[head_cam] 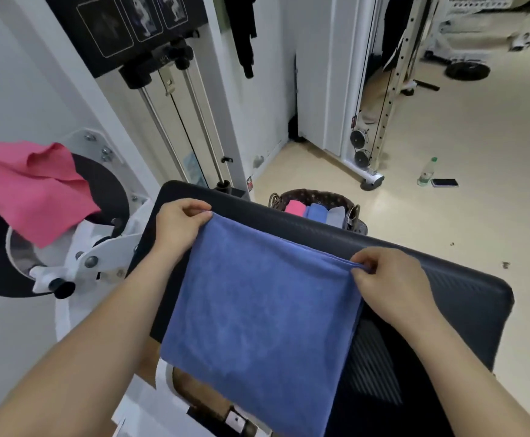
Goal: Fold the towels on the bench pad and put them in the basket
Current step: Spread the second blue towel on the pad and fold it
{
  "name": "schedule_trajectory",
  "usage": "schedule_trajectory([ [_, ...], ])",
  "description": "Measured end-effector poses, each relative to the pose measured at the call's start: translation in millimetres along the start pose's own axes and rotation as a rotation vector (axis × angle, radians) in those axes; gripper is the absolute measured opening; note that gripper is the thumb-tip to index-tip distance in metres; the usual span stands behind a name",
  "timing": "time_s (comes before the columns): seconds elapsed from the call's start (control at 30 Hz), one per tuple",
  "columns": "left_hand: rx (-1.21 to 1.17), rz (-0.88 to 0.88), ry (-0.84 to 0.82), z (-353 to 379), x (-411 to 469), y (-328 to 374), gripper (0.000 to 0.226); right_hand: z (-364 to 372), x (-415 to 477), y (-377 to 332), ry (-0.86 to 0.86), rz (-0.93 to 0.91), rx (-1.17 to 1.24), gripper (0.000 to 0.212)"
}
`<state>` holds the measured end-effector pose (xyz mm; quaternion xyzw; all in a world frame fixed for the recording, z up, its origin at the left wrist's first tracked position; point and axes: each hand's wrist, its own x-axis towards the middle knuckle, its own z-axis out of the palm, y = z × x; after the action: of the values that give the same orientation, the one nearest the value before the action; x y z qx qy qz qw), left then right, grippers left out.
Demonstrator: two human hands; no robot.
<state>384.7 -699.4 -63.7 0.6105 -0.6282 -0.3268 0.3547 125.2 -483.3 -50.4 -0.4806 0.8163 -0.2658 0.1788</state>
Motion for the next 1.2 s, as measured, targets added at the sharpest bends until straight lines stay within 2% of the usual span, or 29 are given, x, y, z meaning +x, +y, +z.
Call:
schedule_trajectory([
  [0.33,-0.132,-0.014,0.052,14,27,3,0.018,6,32,-5,0.182,-0.058,-0.044,0.027],
  [0.6,-0.119,0.028,0.109,22,34,4,0.022,16,43,1,0.271,-0.053,-0.063,0.024],
  [0.73,-0.115,0.027,0.106,23,31,3,0.012,18,40,1,0.291,-0.056,-0.098,0.023],
  [0.83,-0.094,0.047,0.092,19,25,2,0.02,19,33,0,0.384,-0.141,-0.274,0.02],
  [0.9,-0.088,0.071,0.115,10,11,-2,0.023,19,21,-6,0.431,-0.283,-0.331,0.035],
  [0.97,-0.097,0.056,0.122,-4,-16,-13,0.02,23,0,-11,0.375,-0.511,-0.349,0.038],
  [1.03,-0.069,0.014,0.102,-20,-54,-35,0.016,33,-28,-9,0.22,-0.708,-0.423,0.031],
  [1.13,-0.027,-0.092,0.082,-37,-107,-81,0.02,54,-69,4,-0.027,-0.88,-0.475,0.018],
  [1.2,0.03,-0.157,0.063,-39,-133,-110,0.016,69,-91,14,-0.125,-0.956,-0.495,0.011],
])
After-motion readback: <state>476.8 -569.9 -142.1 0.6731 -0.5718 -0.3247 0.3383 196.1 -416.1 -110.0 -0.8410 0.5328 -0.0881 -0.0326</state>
